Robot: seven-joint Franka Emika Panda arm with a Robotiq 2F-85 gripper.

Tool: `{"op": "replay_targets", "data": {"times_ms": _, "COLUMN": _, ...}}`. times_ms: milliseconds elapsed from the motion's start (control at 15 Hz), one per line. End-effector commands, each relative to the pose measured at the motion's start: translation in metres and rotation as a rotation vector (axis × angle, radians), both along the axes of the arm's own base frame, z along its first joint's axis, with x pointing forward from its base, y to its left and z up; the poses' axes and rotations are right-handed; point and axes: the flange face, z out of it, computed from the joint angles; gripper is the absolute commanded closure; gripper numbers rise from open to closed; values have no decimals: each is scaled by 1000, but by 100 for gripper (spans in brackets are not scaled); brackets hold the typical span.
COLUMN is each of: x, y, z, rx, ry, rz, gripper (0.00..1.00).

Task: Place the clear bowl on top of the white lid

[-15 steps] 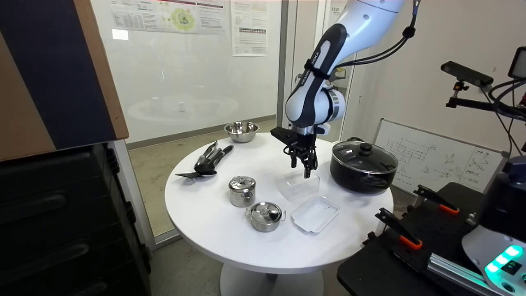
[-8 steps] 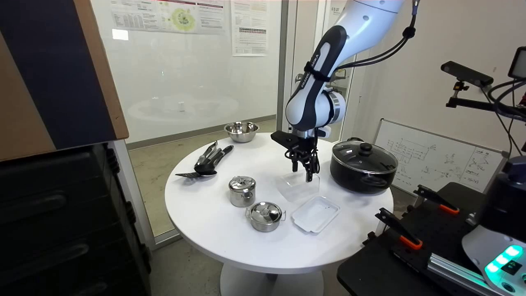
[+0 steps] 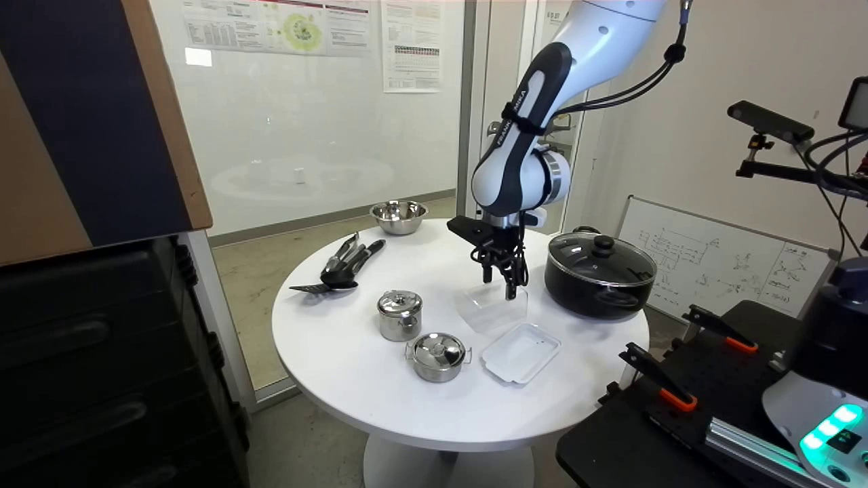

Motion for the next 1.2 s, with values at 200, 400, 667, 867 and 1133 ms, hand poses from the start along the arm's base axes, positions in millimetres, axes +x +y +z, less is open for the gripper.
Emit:
{"op": "replay_targets", "data": {"times_ms": 200, "x": -3, "y": -3, "z": -1, "rx": -38, "ry": -9, "rz": 2, "gripper": 0}}
{"op": "replay_targets", "data": {"times_ms": 400, "x": -3, "y": -3, "z": -4, "rx": -49, "ry": -8, "rz": 7, "gripper": 0}}
{"op": "replay_targets", "data": {"times_ms": 667, "x": -4, "y": -3, "z": -8, "rx": -65, "ry": -11, "rz": 14, "gripper": 0}}
{"op": "replay_targets", "data": {"times_ms": 867, "x": -4, "y": -4, "z": -11, "rx": -76, "ry": -13, "rz": 15, "gripper": 0}}
{"op": "replay_targets", "data": {"times_ms": 1133, "x": -4, "y": -5, "z": -16, "rx": -89, "ry": -16, "rz": 15, "gripper": 7}}
